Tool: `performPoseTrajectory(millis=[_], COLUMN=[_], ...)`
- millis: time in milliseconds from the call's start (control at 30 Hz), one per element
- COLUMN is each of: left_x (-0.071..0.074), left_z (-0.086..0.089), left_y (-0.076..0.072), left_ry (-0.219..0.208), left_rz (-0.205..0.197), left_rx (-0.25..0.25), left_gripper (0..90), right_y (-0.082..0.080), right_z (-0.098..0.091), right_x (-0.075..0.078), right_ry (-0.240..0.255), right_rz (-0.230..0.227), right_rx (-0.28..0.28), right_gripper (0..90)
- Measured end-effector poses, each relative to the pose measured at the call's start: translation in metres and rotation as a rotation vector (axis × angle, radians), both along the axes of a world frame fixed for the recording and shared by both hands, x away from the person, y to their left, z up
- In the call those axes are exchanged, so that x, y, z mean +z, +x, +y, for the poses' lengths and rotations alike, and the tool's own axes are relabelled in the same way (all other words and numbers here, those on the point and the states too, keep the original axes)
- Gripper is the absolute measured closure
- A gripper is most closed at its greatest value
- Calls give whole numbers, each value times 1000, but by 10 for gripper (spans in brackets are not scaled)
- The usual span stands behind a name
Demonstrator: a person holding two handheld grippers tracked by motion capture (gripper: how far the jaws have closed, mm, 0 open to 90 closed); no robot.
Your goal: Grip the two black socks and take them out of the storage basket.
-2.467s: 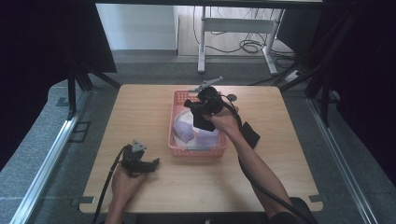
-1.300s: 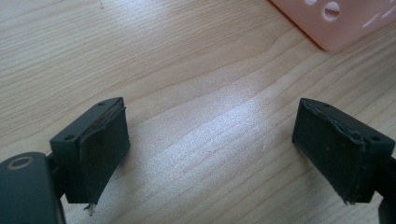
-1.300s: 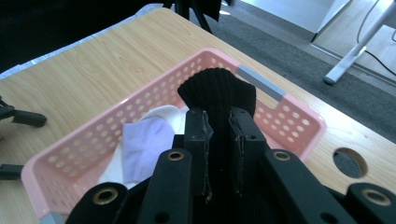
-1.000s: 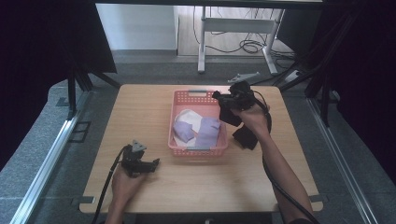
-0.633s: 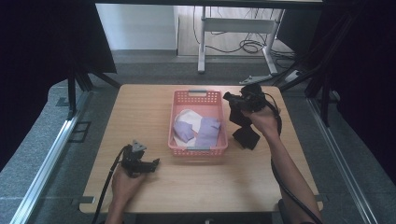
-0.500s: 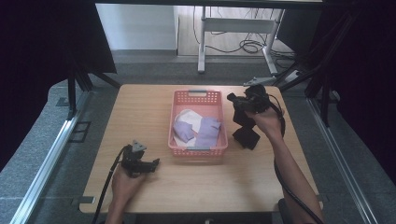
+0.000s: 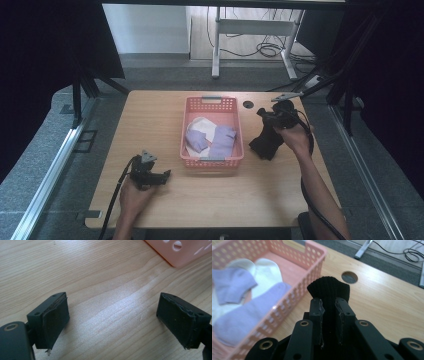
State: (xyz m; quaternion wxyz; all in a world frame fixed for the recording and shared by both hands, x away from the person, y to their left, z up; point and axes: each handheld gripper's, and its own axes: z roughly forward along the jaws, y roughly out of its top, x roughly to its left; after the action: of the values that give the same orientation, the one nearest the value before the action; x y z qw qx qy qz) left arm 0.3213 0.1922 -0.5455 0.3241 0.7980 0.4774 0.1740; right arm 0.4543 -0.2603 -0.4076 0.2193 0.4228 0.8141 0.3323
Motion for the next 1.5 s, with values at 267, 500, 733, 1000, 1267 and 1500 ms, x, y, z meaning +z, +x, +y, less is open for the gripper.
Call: performPoseTrajectory(millis=[267,500,733,1000,1267,1500], left_x=[0,0,0,0,0,0], left_z=[0,0,0,0,0,0], left_y=[0,0,0,0,0,0], left_ry=[-1,-1,-1,-1,0,-1], left_rz=[0,0,0,0,0,0], left_rx=[1,0,0,-1,-1,-1], left_gripper=[107,107,106,107,107,106], right_y=[7,13,9,2,-11,-24], right_z=[-2,-4,-3,-3,-6,-11], right_x=[-35,-53,-44,-35,-21,-15], right_ry=[-50,-51,-16,10,19,32], right_rz=[55,96,72,58,42,63], right_rx=[-20,-27,-13,27,50,55], right_gripper=[759,677,515,370,306,257])
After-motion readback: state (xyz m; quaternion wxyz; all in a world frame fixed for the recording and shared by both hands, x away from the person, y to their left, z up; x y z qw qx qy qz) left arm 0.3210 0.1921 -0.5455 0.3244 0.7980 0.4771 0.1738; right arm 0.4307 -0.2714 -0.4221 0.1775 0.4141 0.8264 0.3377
